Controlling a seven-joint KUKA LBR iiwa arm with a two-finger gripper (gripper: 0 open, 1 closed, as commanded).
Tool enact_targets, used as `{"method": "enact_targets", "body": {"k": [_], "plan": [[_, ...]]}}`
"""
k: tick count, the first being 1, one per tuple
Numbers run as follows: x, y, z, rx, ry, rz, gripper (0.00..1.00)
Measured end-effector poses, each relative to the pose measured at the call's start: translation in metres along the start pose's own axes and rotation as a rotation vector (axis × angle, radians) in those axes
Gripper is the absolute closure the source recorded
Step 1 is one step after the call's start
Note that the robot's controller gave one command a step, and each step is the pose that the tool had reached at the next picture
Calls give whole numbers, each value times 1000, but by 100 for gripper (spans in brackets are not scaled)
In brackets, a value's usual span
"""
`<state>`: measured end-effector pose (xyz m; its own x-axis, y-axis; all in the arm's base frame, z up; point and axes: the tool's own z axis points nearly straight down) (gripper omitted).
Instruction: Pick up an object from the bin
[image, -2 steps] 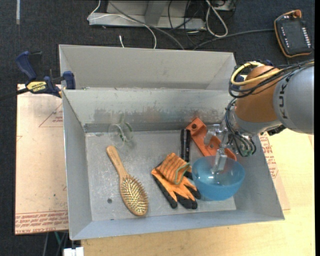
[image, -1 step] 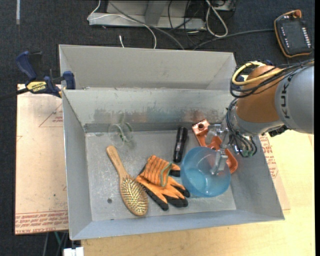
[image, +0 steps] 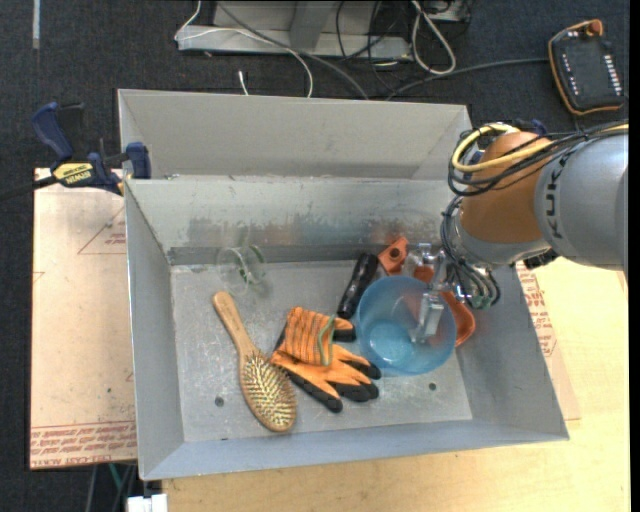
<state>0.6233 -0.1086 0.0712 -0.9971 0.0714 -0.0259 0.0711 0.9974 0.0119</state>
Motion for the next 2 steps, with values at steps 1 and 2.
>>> {"method": "enact_targets", "body": {"k": [1,2], "plan": [[41,-12,-2,5,11,-384,0],[75,4,-5,0,-13,-301,100]]}}
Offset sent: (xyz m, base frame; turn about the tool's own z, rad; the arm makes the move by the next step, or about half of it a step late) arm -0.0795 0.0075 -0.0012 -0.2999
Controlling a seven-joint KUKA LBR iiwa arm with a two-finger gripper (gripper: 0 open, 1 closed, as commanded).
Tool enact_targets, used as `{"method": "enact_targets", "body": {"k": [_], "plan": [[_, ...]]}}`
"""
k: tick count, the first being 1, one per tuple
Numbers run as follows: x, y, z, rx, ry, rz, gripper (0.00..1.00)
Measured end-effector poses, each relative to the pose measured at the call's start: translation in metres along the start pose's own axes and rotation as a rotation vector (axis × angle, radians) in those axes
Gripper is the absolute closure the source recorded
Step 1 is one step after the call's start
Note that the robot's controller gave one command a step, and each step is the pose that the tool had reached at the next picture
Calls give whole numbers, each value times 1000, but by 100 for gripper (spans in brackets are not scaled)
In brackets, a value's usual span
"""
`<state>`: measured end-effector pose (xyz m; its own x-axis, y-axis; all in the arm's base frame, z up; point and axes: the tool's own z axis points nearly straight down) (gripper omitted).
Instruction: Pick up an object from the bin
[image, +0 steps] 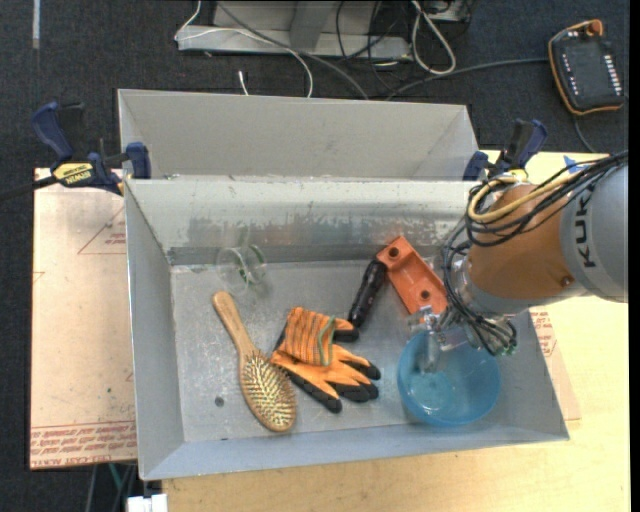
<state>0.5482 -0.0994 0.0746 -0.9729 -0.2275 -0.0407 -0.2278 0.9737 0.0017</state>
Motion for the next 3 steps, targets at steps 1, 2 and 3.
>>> {"method": "enact_targets", "body": {"k": [1,2,3], "plan": [[0,0,0,0,0,0,100],[0,0,0,0,0,-1,100],[0,1,-10,-1,2,-1,100]]}}
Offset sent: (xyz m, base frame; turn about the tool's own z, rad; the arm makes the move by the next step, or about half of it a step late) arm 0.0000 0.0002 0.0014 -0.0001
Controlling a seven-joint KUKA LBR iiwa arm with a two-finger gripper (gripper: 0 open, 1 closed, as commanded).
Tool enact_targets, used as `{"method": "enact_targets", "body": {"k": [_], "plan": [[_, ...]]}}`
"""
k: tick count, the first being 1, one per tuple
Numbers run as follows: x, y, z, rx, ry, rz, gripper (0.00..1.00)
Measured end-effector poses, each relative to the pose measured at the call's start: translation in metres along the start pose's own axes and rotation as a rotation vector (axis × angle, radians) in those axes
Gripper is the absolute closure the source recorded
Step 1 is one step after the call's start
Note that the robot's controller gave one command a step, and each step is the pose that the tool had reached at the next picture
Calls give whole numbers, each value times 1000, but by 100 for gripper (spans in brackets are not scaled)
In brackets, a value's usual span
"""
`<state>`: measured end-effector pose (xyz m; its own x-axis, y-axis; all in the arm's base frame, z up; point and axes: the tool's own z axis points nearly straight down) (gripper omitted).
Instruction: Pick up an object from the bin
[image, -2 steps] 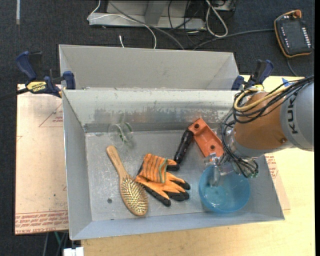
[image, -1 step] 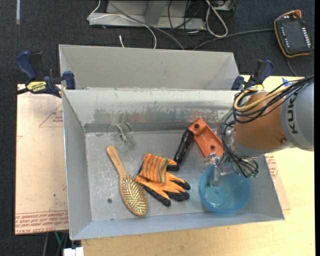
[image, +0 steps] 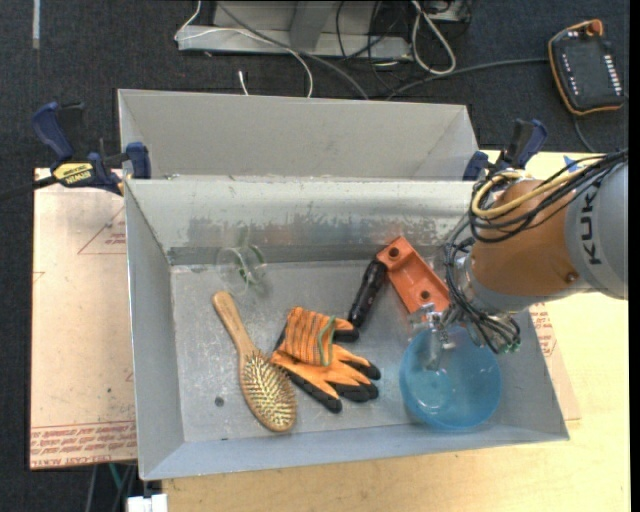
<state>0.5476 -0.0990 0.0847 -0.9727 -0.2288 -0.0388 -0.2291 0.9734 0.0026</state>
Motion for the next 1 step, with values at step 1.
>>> {"method": "enact_targets", "body": {"k": [1], "plan": [[-1,1,-34,-1,1,-1,100]]}}
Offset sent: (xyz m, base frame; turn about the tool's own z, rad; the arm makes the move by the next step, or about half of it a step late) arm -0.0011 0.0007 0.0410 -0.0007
